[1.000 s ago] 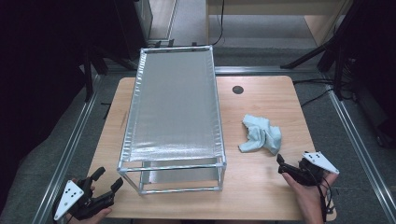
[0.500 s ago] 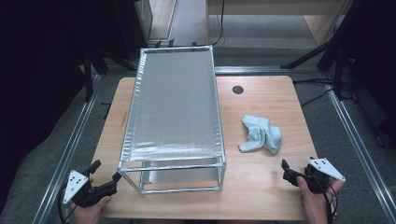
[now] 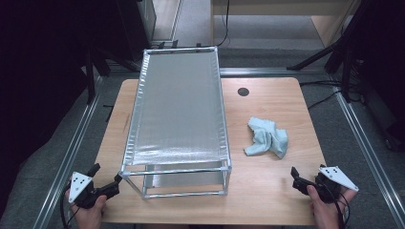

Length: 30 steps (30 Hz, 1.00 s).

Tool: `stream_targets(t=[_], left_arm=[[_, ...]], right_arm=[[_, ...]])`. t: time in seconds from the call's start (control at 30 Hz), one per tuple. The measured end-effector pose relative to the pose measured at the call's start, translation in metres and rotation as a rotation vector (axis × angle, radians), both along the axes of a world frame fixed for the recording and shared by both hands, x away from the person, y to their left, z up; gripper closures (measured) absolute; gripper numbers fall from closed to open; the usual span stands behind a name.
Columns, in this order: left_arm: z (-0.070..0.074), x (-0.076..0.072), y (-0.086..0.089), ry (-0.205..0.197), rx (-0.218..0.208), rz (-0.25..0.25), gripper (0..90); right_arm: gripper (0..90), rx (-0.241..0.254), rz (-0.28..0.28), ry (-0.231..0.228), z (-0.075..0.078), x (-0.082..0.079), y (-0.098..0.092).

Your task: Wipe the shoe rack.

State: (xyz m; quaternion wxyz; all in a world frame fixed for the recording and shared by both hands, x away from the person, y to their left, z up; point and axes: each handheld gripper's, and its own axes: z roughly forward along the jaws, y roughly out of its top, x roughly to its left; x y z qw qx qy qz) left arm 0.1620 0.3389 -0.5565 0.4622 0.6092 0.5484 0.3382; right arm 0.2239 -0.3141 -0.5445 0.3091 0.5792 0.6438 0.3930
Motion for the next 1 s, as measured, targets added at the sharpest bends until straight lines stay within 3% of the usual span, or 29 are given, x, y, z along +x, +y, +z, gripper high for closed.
stream_targets(t=[0.27, 0.57, 1.0], left_arm=[[-0.003, 0.003, 0.000, 0.030, 0.004, 0.030, 6.7], [-0.004, 0.002, 0.001, 0.026, -0.003, 0.050, 6.7], [-0.005, 0.001, -0.001, 0.024, 0.006, 0.043, 6.7]], right_arm=[[0.9, -0.029, -0.001, -0.001, -0.001, -0.007, -0.002], [0.9, 0.000, -0.028, -0.007, -0.001, -0.016, -0.020], [0.9, 0.012, -0.030, -0.006, -0.001, -0.015, -0.020]])
